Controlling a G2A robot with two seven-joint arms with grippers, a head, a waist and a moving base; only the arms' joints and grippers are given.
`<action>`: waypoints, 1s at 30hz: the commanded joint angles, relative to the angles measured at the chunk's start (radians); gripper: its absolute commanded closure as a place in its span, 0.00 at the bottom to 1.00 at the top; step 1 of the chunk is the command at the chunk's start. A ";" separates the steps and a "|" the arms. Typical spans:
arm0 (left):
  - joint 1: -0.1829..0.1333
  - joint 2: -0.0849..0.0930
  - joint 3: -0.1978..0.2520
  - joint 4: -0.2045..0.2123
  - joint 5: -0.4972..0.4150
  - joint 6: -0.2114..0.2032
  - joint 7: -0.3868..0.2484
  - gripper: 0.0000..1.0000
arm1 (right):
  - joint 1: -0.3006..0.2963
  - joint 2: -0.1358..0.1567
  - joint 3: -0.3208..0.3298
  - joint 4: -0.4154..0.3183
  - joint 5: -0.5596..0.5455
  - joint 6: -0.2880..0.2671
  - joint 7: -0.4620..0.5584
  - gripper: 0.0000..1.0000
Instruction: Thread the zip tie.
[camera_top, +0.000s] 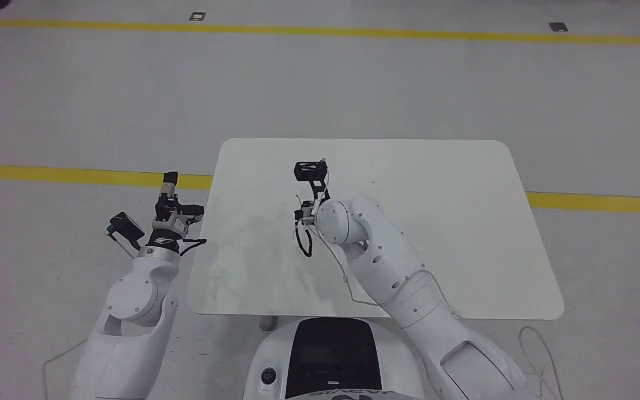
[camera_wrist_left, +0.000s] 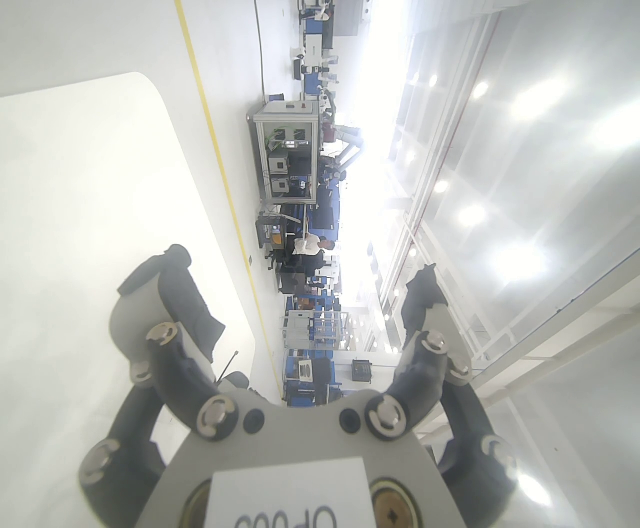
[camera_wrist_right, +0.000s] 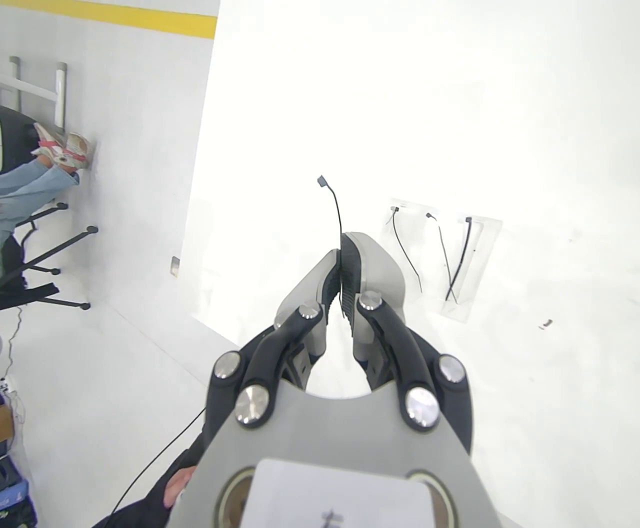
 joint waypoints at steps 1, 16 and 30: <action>0.000 0.000 0.000 0.000 0.000 0.000 0.000 0.00 | -0.015 -0.004 0.023 -0.005 -0.005 0.000 -0.044 1.00; 0.000 0.000 0.000 0.000 0.000 0.000 0.000 0.00 | -0.091 -0.114 0.194 0.018 0.049 0.000 -0.143 1.00; -0.003 0.001 0.001 -0.001 0.026 -0.006 0.000 0.00 | -0.099 -0.114 0.196 0.015 0.070 0.000 -0.180 1.00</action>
